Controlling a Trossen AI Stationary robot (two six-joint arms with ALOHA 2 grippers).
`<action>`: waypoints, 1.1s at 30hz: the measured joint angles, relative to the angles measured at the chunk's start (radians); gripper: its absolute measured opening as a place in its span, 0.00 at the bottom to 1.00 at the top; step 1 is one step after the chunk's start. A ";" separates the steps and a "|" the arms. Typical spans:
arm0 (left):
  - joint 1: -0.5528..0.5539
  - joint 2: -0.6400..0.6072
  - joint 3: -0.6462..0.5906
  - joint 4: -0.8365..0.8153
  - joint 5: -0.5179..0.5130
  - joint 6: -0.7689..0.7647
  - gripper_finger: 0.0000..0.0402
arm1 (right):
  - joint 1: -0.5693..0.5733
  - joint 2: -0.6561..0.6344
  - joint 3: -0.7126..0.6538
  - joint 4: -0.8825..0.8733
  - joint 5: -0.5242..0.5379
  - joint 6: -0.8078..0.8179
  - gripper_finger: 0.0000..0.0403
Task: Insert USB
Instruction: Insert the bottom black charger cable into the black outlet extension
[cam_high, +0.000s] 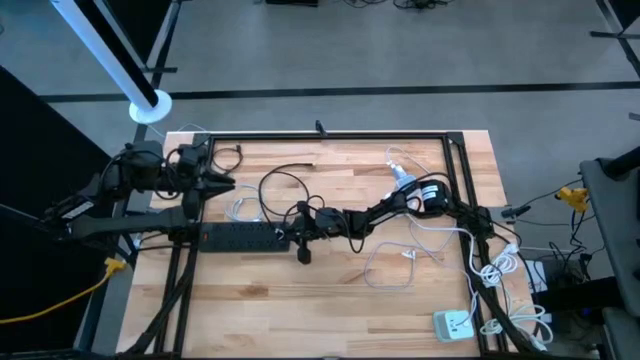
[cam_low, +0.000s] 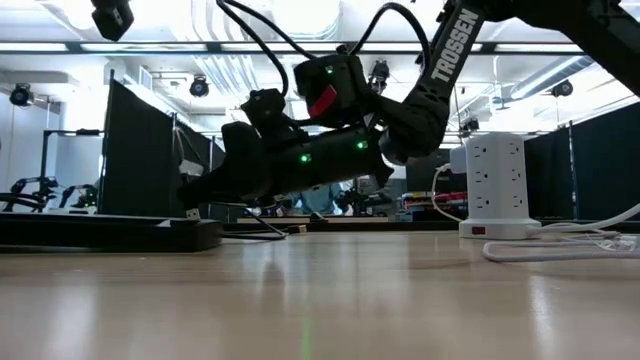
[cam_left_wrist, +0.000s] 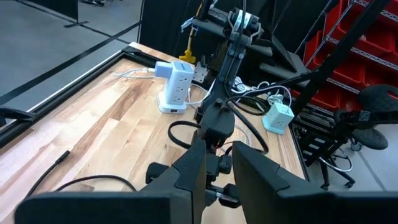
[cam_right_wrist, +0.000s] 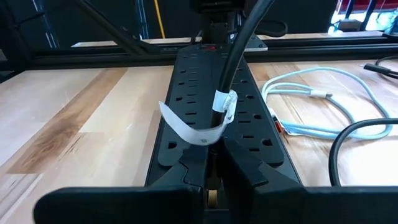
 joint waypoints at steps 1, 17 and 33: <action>0.000 0.001 -0.005 0.001 0.000 0.000 0.16 | -0.002 0.000 0.000 0.000 0.002 -0.001 0.04; -0.001 -0.005 -0.174 0.173 0.017 -0.072 0.16 | -0.002 0.016 0.006 0.063 0.007 -0.032 0.04; -0.002 -0.011 -0.181 0.186 0.019 -0.087 0.16 | -0.002 0.012 0.013 0.085 0.009 -0.044 0.04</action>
